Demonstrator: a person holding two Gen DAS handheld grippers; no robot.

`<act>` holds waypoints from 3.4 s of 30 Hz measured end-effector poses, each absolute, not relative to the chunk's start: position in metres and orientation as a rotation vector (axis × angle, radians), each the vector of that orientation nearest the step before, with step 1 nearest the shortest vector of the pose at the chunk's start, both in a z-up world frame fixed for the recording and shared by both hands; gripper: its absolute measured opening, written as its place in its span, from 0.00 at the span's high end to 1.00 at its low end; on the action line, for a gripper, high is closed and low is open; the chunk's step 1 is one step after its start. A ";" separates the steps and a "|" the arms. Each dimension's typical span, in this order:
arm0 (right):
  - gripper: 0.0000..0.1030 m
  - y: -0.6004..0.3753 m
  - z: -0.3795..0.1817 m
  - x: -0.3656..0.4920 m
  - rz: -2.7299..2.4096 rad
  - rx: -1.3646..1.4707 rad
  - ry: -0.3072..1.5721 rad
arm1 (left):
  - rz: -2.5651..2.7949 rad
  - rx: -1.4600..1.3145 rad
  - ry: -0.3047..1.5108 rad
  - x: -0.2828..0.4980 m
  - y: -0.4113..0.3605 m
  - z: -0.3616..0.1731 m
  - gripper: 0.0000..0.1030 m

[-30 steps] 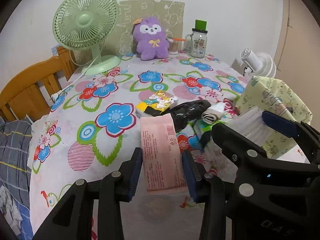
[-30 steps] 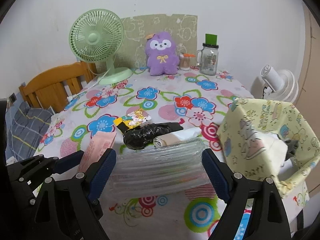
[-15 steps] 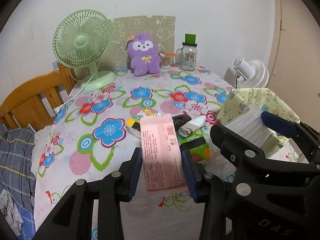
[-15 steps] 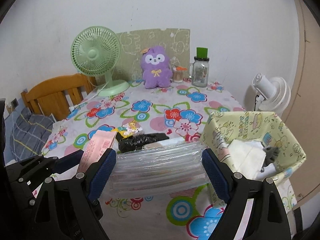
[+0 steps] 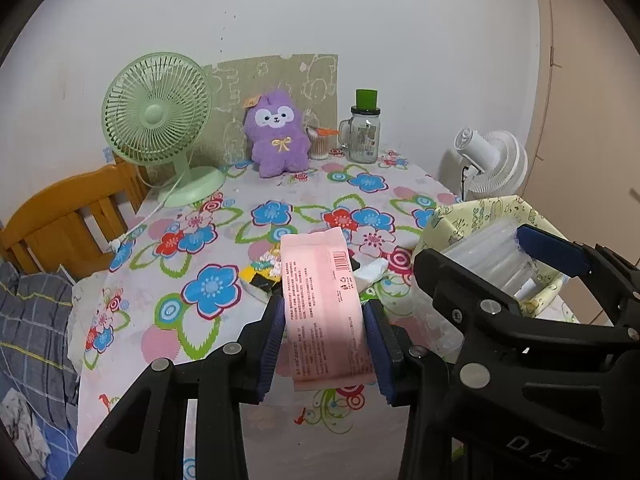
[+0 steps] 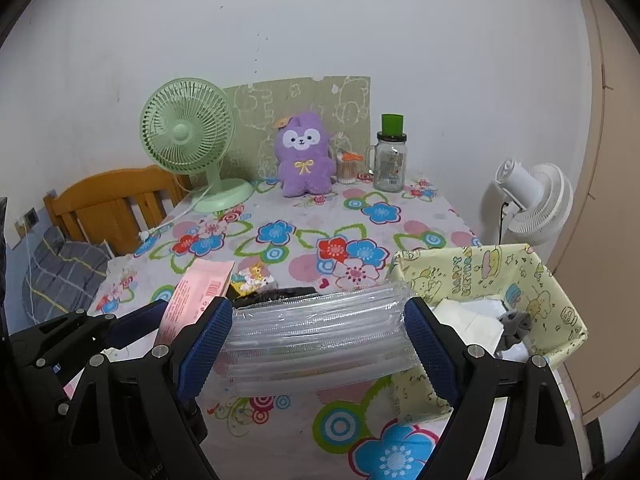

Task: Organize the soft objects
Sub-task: 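Carry the plastic bags and pink packet over the yellow-green box with both grippers, then open both grippers to drop the bags and pink packet into the box, then withdraw both grippers from the box back toward the remaining table items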

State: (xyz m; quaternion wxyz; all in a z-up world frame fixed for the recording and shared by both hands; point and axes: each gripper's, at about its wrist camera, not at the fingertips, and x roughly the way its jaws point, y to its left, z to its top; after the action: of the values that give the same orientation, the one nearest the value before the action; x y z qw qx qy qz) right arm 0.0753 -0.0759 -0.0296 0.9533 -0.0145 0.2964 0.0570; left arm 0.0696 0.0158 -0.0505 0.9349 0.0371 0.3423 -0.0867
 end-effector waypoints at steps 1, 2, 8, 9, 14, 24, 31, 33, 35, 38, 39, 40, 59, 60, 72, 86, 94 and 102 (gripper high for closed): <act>0.14 -0.077 -0.028 0.076 0.117 -0.028 0.602 | -0.177 0.078 0.698 0.070 0.014 -0.049 0.60; 0.14 -0.078 -0.027 0.076 0.118 -0.027 0.601 | -0.176 0.079 0.697 0.070 0.013 -0.048 0.60; 0.14 -0.088 -0.020 0.085 0.128 -0.026 0.594 | -0.165 0.081 0.689 0.076 0.002 -0.040 0.60; 0.14 -0.090 -0.018 0.086 0.129 -0.024 0.593 | -0.165 0.081 0.688 0.077 0.000 -0.039 0.60; 0.14 -0.105 -0.014 0.092 0.121 -0.016 0.587 | -0.173 0.086 0.684 0.083 -0.015 -0.034 0.60; 0.14 -0.144 -0.010 0.098 0.081 -0.007 0.577 | -0.211 0.102 0.685 0.093 -0.052 -0.031 0.60; 0.14 -0.173 -0.008 0.101 0.054 0.000 0.568 | -0.238 0.125 0.673 0.098 -0.082 -0.028 0.60; 0.14 -0.181 -0.009 0.101 0.045 -0.001 0.567 | -0.249 0.129 0.675 0.099 -0.090 -0.028 0.60; 0.14 -0.189 -0.010 0.102 0.037 0.000 0.569 | -0.259 0.133 0.679 0.101 -0.098 -0.030 0.60; 0.14 -0.201 -0.012 0.104 0.026 0.007 0.573 | -0.272 0.141 0.683 0.104 -0.110 -0.032 0.60; 0.14 -0.206 -0.014 0.105 0.021 0.011 0.575 | -0.277 0.144 0.683 0.105 -0.113 -0.033 0.60; 0.14 -0.209 -0.015 0.105 0.018 0.013 0.576 | -0.284 0.147 0.685 0.107 -0.118 -0.034 0.60; 0.07 -0.260 -0.049 0.133 0.006 0.099 0.664 | -0.352 0.163 0.753 0.135 -0.167 -0.065 0.56; 0.05 -0.262 -0.050 0.133 0.010 0.111 0.667 | -0.354 0.160 0.761 0.137 -0.168 -0.066 0.50; 0.02 -0.260 -0.054 0.136 0.005 0.111 0.671 | -0.325 0.150 0.762 0.141 -0.167 -0.068 0.25; 0.02 -0.245 -0.040 0.116 -0.010 0.089 0.626 | -0.325 0.160 0.712 0.121 -0.153 -0.054 0.13; 0.02 -0.228 -0.031 0.101 -0.012 0.070 0.586 | -0.314 0.160 0.692 0.108 -0.140 -0.045 0.12; 0.02 -0.208 -0.025 0.090 0.002 0.048 0.576 | -0.300 0.148 0.679 0.095 -0.119 -0.040 0.10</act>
State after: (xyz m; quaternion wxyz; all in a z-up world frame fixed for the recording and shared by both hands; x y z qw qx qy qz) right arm 0.0898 -0.2079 -0.0254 0.9585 0.0238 0.2842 0.0008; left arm 0.0948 -0.1193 -0.0397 0.9292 0.0720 0.3316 -0.1466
